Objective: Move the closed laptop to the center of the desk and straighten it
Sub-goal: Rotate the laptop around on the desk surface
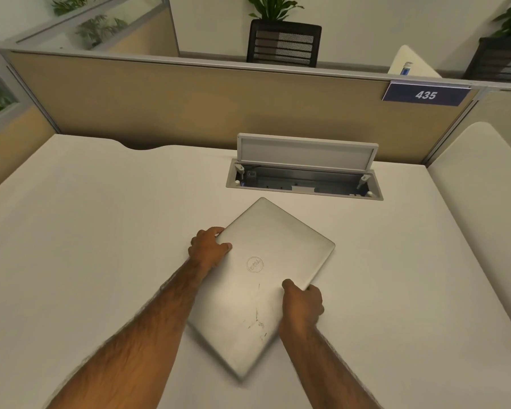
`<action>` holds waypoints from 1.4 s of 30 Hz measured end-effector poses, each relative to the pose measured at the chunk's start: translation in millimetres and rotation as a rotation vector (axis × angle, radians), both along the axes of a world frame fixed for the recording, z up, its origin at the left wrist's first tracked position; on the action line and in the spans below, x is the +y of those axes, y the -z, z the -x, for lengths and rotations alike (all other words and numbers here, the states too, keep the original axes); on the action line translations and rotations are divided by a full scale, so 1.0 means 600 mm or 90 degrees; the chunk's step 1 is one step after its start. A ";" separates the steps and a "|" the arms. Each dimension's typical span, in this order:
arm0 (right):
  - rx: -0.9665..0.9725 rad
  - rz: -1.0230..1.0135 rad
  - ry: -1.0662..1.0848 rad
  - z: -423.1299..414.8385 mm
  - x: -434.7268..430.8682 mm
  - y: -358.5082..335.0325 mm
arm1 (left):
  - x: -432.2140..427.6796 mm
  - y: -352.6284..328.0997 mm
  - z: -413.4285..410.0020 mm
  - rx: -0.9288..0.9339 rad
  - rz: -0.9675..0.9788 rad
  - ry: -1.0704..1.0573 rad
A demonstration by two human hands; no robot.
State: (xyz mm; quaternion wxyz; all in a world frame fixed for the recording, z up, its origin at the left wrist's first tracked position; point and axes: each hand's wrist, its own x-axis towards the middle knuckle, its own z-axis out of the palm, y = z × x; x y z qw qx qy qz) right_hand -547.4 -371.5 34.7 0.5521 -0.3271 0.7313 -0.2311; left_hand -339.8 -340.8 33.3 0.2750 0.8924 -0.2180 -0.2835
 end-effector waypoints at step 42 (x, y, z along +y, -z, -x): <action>0.011 0.136 -0.390 -0.059 -0.193 -0.021 | 0.100 -0.014 0.146 0.091 0.127 -0.360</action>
